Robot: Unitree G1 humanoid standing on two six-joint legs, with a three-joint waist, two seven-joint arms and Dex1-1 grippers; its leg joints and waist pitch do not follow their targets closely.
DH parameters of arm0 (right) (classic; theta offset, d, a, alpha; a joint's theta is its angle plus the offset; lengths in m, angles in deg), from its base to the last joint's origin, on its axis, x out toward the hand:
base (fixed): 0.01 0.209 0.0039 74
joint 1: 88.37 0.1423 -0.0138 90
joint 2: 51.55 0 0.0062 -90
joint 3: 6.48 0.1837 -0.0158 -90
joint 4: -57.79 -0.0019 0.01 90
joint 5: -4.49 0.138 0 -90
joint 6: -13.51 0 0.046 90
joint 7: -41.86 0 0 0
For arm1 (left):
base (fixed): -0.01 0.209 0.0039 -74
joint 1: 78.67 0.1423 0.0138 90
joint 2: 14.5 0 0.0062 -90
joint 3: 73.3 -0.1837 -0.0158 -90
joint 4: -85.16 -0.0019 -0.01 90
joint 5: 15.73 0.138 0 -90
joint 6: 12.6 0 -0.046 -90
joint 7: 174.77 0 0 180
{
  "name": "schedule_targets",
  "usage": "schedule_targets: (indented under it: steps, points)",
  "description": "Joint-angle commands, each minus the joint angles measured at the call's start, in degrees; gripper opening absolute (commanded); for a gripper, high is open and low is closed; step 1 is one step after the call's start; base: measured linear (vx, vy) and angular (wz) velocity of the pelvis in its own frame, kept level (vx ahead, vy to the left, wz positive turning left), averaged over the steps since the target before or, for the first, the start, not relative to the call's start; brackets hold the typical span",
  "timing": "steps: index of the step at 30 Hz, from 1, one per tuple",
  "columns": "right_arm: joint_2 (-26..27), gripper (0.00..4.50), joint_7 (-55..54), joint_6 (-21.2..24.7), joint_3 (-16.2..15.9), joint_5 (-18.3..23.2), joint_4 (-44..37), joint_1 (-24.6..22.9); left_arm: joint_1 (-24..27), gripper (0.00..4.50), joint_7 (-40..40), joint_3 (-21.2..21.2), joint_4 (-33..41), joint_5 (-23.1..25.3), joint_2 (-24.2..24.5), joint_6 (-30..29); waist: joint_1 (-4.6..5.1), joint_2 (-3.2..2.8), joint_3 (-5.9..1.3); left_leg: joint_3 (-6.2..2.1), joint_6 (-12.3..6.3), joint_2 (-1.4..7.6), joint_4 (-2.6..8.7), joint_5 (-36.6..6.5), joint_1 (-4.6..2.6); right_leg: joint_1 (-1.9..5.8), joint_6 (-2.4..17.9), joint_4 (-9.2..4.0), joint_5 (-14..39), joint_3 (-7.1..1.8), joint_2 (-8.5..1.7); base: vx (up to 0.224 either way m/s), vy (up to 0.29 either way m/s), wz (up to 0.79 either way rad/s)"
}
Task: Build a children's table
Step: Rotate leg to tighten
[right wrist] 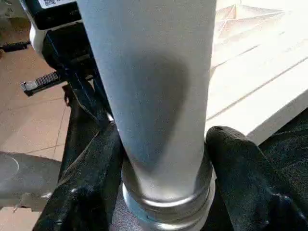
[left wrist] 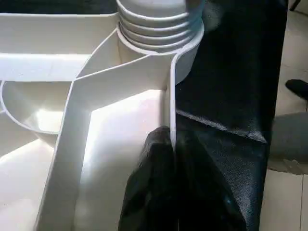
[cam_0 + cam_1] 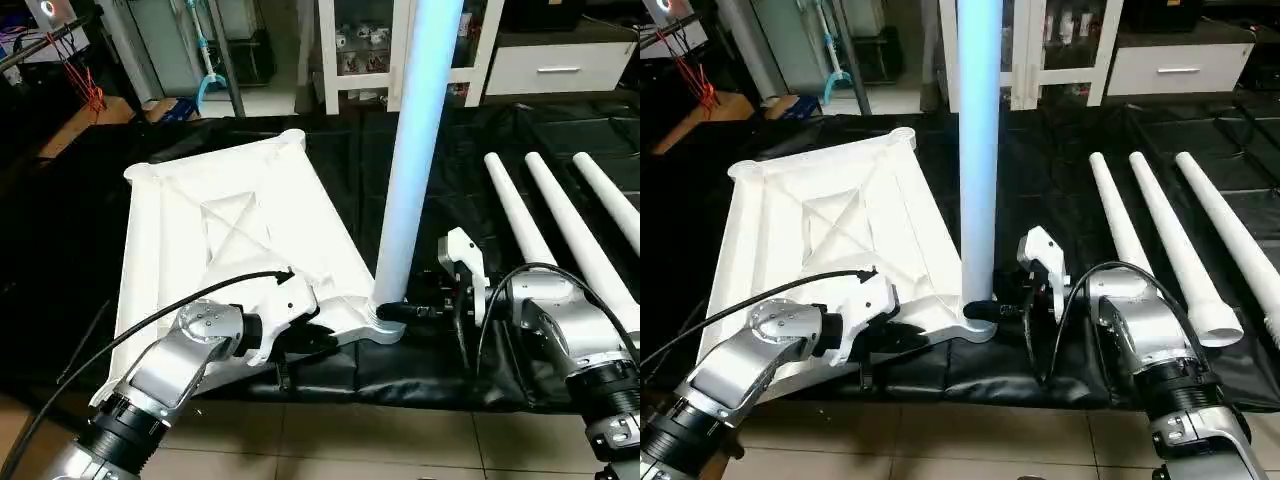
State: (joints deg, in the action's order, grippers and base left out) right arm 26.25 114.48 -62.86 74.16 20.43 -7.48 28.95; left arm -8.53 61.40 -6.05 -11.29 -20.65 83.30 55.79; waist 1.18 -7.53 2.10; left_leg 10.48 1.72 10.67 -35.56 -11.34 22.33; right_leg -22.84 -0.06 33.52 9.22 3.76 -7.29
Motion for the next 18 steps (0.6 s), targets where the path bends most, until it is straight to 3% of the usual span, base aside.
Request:
schedule_targets:
  steps: [1, 12, 15, 17, 18]
  points:
    - [-1.19, 2.57, -0.89, 0.56, 1.89, 0.03, -0.71, 0.22, 0.99, 0.00, 2.74, -1.36, 0.59, -0.13, 1.23, -1.08, -0.04, 1.01, -3.59, -0.61, -3.44, 1.56, 5.12, -16.08, -0.89, 2.50, 13.17, -3.19, 12.50, -0.75, -0.50, 0.000, 0.000, 0.00]
    - [0.90, 2.14, -4.01, 0.71, 2.82, 0.49, -0.43, 0.78, 0.42, 0.00, 1.45, -1.20, 0.05, -0.08, 0.21, -1.82, 0.09, 1.05, -3.46, -0.61, -3.36, 1.53, 5.18, -16.65, -0.84, 2.43, 12.74, -3.38, 14.56, -0.76, -0.52, 0.000, 0.000, 0.00]
    - [3.07, 2.12, -9.85, -1.34, 3.60, -1.31, 1.88, 1.19, -1.02, 0.00, -1.64, -0.26, -2.23, 0.70, -1.66, -2.26, 0.31, 0.99, -3.32, -0.58, -2.63, 1.44, 5.24, -17.86, -0.90, 2.14, 12.15, -3.60, 16.65, -0.79, -0.49, 0.000, 0.000, 0.00]
    - [6.45, 2.10, -19.98, -3.37, 4.63, -4.19, 5.77, 2.27, -4.52, 0.00, -9.73, 1.96, -7.83, 2.81, -5.53, -4.52, 0.72, 1.08, -3.16, -0.64, -1.32, 1.25, 5.36, -19.37, -0.95, 2.01, 11.17, -3.98, 19.60, -0.73, -0.50, 0.000, 0.000, 0.00]
    - [6.45, 2.09, -19.98, -3.37, 4.63, -4.19, 5.77, 2.27, -4.52, 0.00, -9.73, 1.96, -7.83, 2.81, -5.53, -4.52, 0.86, 1.14, -3.11, -0.66, -0.96, 1.16, 5.34, -19.94, -0.98, 1.97, 10.82, -4.01, 20.62, -0.69, -0.47, 0.000, 0.000, 0.00]
